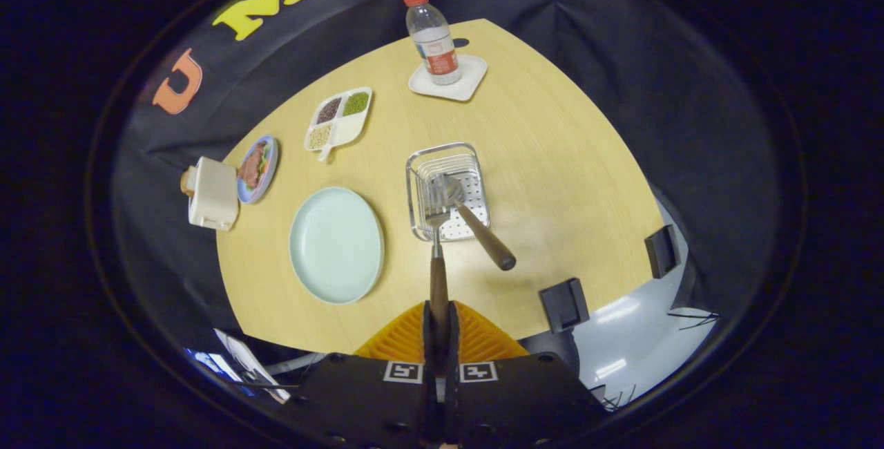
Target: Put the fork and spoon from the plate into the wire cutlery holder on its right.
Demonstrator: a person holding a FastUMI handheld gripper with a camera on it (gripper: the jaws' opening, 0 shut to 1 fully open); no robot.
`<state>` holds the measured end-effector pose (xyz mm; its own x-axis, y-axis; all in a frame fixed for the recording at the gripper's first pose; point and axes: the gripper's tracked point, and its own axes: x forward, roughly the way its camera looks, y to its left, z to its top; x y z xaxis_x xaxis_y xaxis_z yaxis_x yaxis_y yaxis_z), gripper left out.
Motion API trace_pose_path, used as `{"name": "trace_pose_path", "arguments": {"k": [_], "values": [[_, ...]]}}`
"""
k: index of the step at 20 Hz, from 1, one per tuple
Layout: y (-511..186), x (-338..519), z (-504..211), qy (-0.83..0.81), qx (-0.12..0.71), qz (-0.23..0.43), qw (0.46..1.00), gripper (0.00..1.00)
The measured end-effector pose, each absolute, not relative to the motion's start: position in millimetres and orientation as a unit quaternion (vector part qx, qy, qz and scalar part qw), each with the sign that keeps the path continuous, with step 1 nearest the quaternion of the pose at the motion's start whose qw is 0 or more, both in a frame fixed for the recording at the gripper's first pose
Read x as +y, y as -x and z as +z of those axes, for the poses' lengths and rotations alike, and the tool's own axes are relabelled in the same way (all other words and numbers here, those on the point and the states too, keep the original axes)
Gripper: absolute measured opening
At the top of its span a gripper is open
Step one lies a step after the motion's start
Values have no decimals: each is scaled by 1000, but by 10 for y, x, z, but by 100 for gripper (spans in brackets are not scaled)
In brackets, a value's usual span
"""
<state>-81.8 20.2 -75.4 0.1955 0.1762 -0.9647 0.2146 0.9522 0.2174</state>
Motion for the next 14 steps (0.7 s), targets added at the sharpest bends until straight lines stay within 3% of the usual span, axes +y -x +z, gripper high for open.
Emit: {"name": "trace_pose_path", "arguments": {"k": [7, 11, 13, 14], "values": [[680, 197, -689, -168, 621, -26, 765, 5], [606, 151, -700, -178, 609, -36, 772, 11], [558, 136, -632, -179, 599, -35, 780, 21], [573, 140, -641, -182, 598, -35, 780, 35]]}}
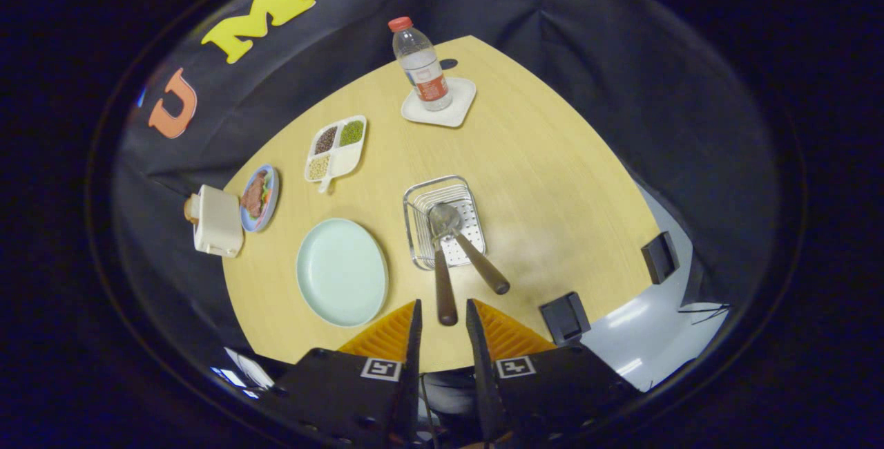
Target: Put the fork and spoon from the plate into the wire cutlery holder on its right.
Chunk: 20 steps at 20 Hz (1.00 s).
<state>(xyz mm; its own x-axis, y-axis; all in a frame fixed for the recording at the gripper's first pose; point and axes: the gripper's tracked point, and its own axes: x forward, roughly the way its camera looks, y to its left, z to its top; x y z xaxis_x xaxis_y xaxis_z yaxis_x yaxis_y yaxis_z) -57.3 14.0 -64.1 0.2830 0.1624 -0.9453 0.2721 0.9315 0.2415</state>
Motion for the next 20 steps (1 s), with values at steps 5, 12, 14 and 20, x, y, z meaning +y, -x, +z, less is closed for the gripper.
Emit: {"name": "trace_pose_path", "arguments": {"k": [5, 12, 14, 20], "values": [[553, 201, -519, -162, 566, -25, 808, 65], [569, 249, -303, -116, 510, -32, 852, 90], [598, 309, -232, -112, 490, -24, 864, 90], [574, 512, 75, -90, 362, -1, 928, 90]]}}
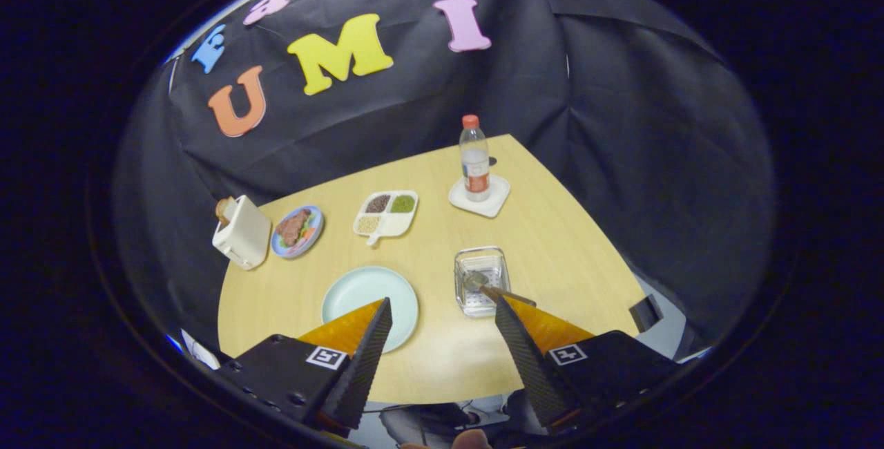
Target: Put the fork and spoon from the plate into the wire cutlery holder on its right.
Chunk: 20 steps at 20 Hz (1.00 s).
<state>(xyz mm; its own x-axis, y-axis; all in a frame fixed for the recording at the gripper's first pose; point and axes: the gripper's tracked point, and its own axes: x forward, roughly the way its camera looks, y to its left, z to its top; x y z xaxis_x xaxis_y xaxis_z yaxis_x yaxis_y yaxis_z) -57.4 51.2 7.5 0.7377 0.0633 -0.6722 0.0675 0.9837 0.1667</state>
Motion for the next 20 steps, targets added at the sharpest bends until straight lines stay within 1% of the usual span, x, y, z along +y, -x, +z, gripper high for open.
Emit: {"name": "trace_pose_path", "arguments": {"k": [6, 9, 12, 20], "values": [[566, 714, 669, -54, 165, 12, 985, 90], [602, 926, 764, -37, 100, 37, 994, 90], [588, 1148, 646, -41, 75, 59, 995, 90], [546, 1380, 421, -41, 39, 61, 997, 90]]}}
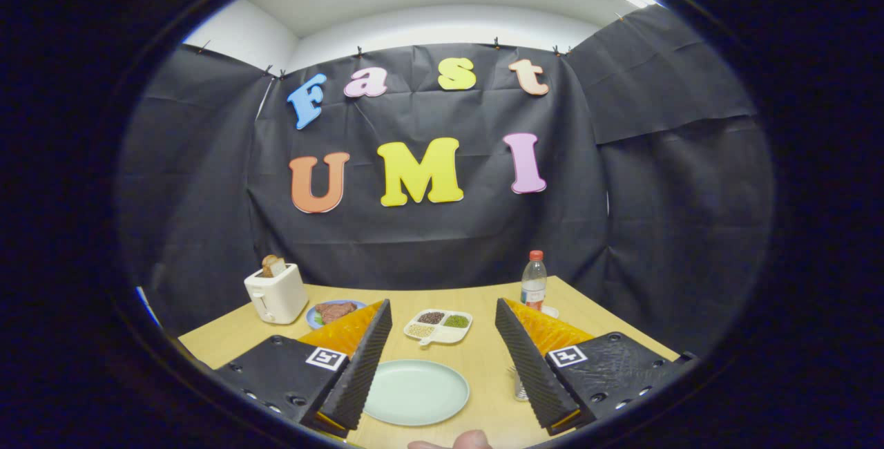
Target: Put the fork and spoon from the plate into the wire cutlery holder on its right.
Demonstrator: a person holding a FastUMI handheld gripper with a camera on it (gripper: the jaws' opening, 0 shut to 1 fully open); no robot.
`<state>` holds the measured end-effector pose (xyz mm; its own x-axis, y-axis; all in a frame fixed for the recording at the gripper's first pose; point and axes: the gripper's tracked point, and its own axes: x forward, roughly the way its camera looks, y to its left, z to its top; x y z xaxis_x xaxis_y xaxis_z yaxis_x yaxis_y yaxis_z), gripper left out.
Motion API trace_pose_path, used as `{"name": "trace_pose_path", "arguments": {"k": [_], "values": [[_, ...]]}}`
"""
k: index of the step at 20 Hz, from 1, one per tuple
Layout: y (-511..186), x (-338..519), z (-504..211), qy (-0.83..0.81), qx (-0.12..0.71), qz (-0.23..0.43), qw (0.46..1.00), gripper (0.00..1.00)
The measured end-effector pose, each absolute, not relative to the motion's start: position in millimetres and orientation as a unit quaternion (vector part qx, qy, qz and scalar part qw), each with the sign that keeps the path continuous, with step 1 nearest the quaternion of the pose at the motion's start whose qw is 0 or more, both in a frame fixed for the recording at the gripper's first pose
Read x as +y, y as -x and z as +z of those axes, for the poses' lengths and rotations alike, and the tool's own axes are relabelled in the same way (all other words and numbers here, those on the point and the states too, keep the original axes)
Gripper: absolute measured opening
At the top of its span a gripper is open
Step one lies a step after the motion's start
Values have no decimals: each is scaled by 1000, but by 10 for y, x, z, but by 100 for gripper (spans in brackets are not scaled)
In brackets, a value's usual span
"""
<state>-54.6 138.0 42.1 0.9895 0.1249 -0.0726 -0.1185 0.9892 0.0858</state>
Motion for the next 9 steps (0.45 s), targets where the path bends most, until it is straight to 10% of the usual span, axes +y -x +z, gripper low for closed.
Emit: {"name": "trace_pose_path", "arguments": {"k": [9], "values": [[571, 1352, 498, -32, 14, 56, 998, 90]]}}
